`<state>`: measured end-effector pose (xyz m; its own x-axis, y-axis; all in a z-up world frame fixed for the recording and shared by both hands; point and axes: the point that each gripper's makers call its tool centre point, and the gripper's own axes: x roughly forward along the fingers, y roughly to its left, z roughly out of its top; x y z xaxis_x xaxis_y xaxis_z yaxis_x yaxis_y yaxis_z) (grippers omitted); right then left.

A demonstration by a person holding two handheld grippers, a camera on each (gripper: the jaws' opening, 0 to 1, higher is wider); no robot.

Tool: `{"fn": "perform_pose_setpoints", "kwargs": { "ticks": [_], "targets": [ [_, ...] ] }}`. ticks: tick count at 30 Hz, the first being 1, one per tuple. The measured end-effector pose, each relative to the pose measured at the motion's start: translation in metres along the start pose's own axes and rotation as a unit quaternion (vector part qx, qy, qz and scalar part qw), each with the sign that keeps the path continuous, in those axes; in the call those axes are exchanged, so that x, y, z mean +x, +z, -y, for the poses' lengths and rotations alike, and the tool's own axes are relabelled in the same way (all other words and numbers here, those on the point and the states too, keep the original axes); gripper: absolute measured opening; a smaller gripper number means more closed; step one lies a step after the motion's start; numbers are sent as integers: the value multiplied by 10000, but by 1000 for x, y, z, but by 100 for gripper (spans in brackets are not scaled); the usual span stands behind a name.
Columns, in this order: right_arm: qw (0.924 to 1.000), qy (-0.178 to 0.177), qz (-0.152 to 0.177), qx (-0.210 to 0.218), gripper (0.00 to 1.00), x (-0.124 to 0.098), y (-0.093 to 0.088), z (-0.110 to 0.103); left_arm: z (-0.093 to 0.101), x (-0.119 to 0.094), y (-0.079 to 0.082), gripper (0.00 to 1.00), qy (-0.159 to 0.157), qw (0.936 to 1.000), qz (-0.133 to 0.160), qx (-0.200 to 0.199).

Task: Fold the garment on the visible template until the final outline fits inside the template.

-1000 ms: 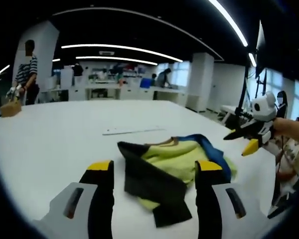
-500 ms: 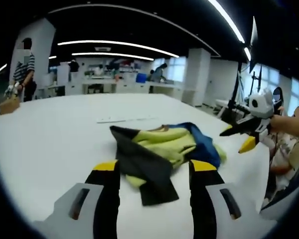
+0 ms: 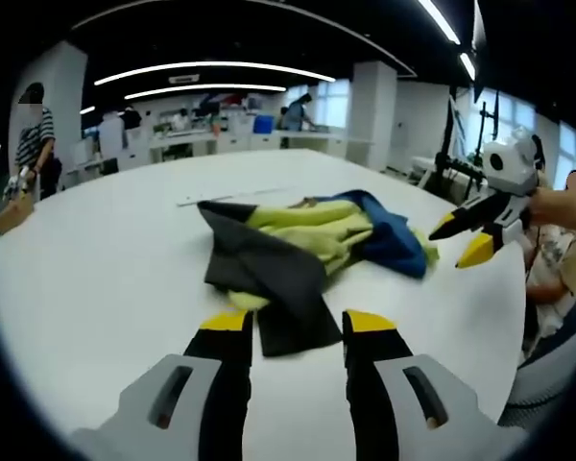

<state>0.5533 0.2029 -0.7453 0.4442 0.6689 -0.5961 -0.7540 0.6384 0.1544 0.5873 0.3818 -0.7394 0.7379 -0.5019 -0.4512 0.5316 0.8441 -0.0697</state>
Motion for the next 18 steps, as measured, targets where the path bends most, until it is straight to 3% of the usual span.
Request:
{"fn": "perform_pose_setpoints", "kwargs": {
  "ticks": [8,18],
  "targets": [
    [9996,-185,-62,185,29,8,-12,-2,-3,5,-12,26,123,9999,-104,-17],
    [9969,-755,-130,194,17,24,-23,13,-7,14,-24,19,259,9995,-197,-12]
  ]
}}
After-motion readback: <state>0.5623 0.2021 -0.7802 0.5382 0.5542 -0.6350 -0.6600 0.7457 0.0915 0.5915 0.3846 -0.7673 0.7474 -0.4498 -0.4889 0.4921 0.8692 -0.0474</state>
